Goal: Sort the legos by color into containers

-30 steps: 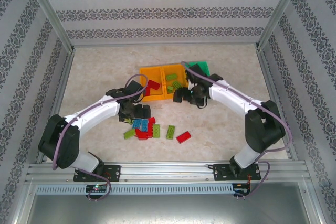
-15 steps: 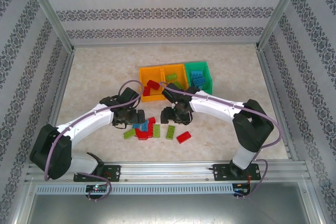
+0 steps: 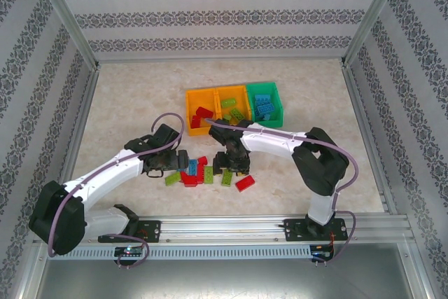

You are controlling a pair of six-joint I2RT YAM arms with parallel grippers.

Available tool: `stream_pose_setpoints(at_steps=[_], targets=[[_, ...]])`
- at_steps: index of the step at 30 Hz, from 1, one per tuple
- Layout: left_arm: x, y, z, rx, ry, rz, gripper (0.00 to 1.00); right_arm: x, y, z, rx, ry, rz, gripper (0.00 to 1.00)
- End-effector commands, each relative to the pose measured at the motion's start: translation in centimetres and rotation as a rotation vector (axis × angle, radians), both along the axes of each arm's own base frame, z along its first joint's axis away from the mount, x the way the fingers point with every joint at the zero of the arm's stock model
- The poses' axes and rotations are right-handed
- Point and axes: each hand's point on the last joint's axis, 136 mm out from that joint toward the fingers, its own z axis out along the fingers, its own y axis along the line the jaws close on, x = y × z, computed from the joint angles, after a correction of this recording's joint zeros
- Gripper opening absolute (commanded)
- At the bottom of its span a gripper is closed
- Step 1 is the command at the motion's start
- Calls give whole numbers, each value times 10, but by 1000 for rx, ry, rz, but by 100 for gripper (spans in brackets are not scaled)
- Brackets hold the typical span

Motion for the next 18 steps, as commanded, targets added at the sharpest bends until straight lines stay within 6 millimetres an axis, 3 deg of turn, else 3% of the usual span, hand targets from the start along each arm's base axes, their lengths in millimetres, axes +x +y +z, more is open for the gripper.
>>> stream_pose_setpoints(at_steps=[1,12,18], targets=[[3,1,5,5,-50,0,96,-6,6,0,-9,42,0,68],[4,5,8,17,-79,-6,97,-5,6,-16,-66,87,33,62],[3,8,12,25,-90,-2,98,0,4,-19,-65,86,35,45]])
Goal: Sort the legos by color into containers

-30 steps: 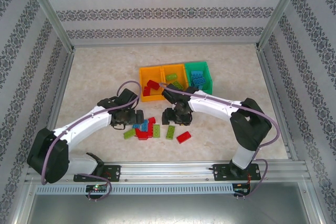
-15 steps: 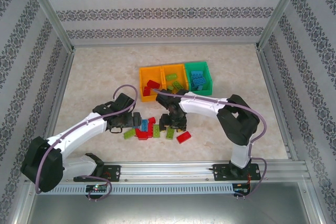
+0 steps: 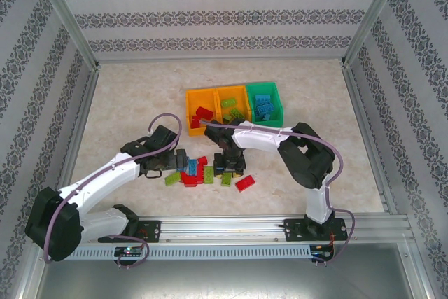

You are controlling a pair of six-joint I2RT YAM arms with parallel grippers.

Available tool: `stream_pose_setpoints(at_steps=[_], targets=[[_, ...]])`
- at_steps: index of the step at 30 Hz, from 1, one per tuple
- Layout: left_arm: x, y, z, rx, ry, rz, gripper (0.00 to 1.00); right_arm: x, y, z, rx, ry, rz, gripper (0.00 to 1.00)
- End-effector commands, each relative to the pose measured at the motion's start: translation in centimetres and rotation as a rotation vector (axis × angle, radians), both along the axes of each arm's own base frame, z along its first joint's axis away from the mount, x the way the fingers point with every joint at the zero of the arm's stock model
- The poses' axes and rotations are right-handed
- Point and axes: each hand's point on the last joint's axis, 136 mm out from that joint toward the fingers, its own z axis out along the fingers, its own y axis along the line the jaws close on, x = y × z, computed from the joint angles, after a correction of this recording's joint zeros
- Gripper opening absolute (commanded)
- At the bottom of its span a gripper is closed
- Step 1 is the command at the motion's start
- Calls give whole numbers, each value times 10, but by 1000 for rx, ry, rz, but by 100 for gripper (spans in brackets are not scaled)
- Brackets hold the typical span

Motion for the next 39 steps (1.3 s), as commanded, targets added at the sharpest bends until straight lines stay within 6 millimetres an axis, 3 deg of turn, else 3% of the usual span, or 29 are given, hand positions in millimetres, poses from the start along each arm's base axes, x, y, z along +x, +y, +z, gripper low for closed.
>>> stream_pose_setpoints(at_steps=[1,5,10,14,19,26,30,34,39], targets=[[1,3,4,23,-35,-11,98,2,-2,0,-14,14,10,44],[2,2,6,19,-41,-6,98,19,-4,15,12,-49,-16,36],[7,2,11,30,-48,-10,98,59,-9,52,108,-166,-95,33],[15,-4,17,26,-54,-22,98,105,-23,87,161,-290,-131,33],[27,-19,24,-8,-55,-58,98,176,-46,113,201,-434,-164,34],[52,-61,45,-93,-73,-180,96,267,-62,119,255,-530,-245,36],[61,-99,53,-100,-72,-315,95,306,-57,122,304,-549,-258,39],[61,-142,56,-61,-65,-491,95,327,-55,114,307,-544,-263,44],[48,-185,48,-33,-24,-672,94,334,-57,100,330,-511,-292,49]])
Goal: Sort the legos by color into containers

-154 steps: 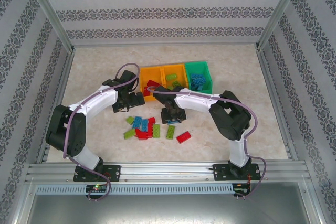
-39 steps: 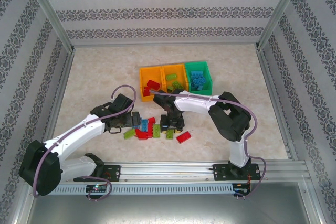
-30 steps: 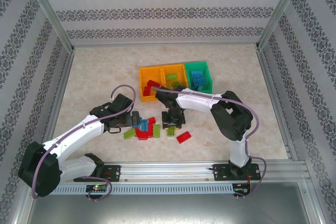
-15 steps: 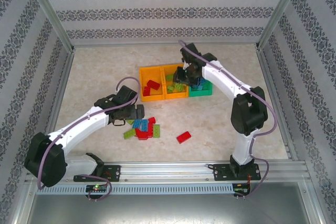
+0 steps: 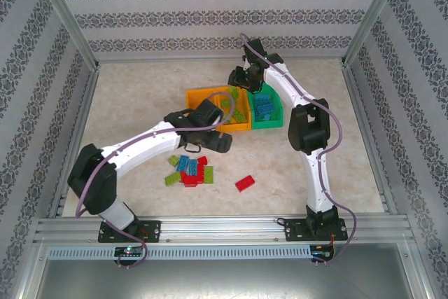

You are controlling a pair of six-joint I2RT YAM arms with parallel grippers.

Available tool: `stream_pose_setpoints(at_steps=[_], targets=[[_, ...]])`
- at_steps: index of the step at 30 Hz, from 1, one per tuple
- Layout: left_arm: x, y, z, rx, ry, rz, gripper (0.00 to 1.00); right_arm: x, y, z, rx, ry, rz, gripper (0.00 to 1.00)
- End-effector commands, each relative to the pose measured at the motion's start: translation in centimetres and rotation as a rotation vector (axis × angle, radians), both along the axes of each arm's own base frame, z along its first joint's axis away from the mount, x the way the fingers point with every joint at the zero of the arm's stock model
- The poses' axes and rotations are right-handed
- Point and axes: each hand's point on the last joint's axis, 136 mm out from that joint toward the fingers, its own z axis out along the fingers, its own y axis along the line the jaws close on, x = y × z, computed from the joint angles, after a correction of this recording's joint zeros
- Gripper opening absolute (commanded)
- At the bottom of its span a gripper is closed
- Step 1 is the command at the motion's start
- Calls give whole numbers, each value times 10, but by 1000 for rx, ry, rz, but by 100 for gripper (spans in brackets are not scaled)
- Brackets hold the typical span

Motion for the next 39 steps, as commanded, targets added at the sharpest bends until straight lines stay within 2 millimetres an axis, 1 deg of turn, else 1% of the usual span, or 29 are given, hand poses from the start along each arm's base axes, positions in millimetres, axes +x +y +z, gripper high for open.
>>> stream_pose_setpoints(at_steps=[1,3,5,6,9,12,14,16,20,22,25,29,31,33,39], targets=[[-17,-21,-5,38,23,-161,94,-1,-2,-1,25,29,7,49],[-24,-32,-10,38,34,-202,94,-2,-3,-2,20,31,12,50],[-30,-41,-14,32,50,-235,93,-5,-4,2,21,25,11,53],[-33,-44,-15,31,55,-250,93,-6,-5,5,23,17,9,56],[-41,-54,-21,37,66,-296,93,-13,-8,19,25,-18,6,58],[-50,-68,-25,34,88,-360,92,-22,-16,33,11,-49,10,67],[-58,-74,-33,57,113,-410,90,-31,-23,42,2,-67,8,71],[-69,-80,-39,64,134,-476,89,-42,-32,50,7,-82,1,72],[-86,-84,-50,71,165,-560,88,-66,-57,54,-4,-96,-33,77],[-94,-85,-58,85,182,-601,88,-79,-70,56,4,-99,-52,80],[-98,-85,-67,109,190,-633,88,-97,-89,56,-19,-108,-68,83],[-97,-86,-75,160,185,-678,87,-120,-118,47,-59,-91,-118,89],[-98,-84,-84,211,197,-700,87,-131,-134,42,-58,-81,-156,90],[-101,-84,-89,234,203,-718,85,-141,-144,38,-57,-81,-180,91],[-108,-90,-93,234,184,-744,84,-170,-171,23,-80,-56,-236,94]])
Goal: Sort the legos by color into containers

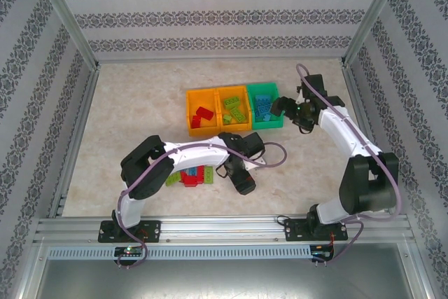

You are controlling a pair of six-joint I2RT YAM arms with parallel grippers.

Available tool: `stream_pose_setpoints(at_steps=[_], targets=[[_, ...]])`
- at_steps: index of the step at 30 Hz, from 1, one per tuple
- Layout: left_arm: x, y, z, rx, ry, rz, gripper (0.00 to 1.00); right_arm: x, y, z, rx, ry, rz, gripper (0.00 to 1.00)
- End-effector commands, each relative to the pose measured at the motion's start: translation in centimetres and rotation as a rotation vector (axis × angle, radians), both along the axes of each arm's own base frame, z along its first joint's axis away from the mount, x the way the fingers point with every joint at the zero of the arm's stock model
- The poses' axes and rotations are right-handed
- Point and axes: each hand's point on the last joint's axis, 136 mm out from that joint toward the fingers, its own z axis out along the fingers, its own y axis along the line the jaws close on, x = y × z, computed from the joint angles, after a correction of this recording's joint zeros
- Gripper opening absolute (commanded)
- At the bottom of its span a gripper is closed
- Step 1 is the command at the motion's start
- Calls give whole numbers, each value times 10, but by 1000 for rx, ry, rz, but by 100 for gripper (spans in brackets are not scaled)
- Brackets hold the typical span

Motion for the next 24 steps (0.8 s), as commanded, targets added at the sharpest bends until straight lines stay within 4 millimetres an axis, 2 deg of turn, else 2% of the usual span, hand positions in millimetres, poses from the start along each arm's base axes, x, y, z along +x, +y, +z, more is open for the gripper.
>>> stream_pose_setpoints(at_steps=[1,8,18,20,24], targets=[[-9,1,2,27,-20,-63,84,-8,-13,1,-25,-25,-23,95],[-12,1,-10,64,-19,-75,80,-22,-22,-5,-25,-14,-51,98],[-5,5,-20,101,-48,-41,70,-26,-23,-11,-9,0,-67,98],[-2,5,-18,102,-66,-33,65,-28,-24,-12,-10,1,-72,98],[3,6,-17,107,-95,-16,47,-28,-26,-13,-19,2,-81,98]])
